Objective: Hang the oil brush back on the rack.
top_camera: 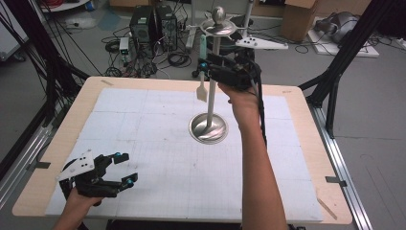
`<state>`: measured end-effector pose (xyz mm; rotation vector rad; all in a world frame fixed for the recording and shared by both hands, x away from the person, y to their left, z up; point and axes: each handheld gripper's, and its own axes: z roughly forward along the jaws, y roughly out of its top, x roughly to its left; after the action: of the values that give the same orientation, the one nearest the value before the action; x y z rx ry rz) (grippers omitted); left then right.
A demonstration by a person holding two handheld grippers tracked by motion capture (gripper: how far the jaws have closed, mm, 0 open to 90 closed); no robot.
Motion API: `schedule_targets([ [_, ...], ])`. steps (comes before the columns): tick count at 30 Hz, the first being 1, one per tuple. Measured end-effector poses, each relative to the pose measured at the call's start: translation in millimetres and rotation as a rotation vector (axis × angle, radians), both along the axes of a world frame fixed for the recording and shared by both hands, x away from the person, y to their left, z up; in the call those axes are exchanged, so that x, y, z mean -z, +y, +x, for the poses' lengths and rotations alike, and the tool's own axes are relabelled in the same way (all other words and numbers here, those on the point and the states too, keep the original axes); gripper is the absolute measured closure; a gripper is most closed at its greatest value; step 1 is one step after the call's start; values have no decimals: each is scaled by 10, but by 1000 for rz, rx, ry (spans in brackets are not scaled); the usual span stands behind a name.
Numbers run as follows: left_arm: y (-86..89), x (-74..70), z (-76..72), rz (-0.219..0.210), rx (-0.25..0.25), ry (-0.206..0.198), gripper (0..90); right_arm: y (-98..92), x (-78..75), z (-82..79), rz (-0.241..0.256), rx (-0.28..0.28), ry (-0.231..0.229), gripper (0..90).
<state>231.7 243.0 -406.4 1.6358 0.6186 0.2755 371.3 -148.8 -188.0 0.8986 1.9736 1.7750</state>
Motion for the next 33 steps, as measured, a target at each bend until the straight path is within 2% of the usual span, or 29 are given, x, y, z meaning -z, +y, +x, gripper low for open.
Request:
schedule_targets([
  [4, 11, -1, 5, -13, -18, 2, 206, -116, 102, -108, -21, 24, -17, 462],
  [9, 16, -3, 13, -19, -23, 2, 209, -304, 312, -294, -39, 25, -24, 407],
  [13, 18, -4, 16, -31, -37, 5, 213, -482, 578, -492, -39, 16, -35, 285],
  [16, 17, -6, 23, -42, -50, 8, 214, -623, 835, -676, -61, 44, -42, 181],
  [19, 20, -8, 27, -46, -61, 5, 214, -780, 1096, -866, -61, 73, -32, 170],
  [22, 22, -8, 32, -52, -70, 3, 213, -915, 1357, -1064, -108, 119, -33, 170],
  [25, 30, -6, 41, -51, -80, 1, 213, -1042, 1595, -1263, -127, 144, -22, 170],
  [28, 34, -3, 48, -54, -92, -1, 213, -1142, 1763, -1437, -146, 172, -13, 169],
  [33, 35, 4, 40, -40, -95, -6, 212, -1274, 1931, -1685, -170, 214, -14, 169],
])
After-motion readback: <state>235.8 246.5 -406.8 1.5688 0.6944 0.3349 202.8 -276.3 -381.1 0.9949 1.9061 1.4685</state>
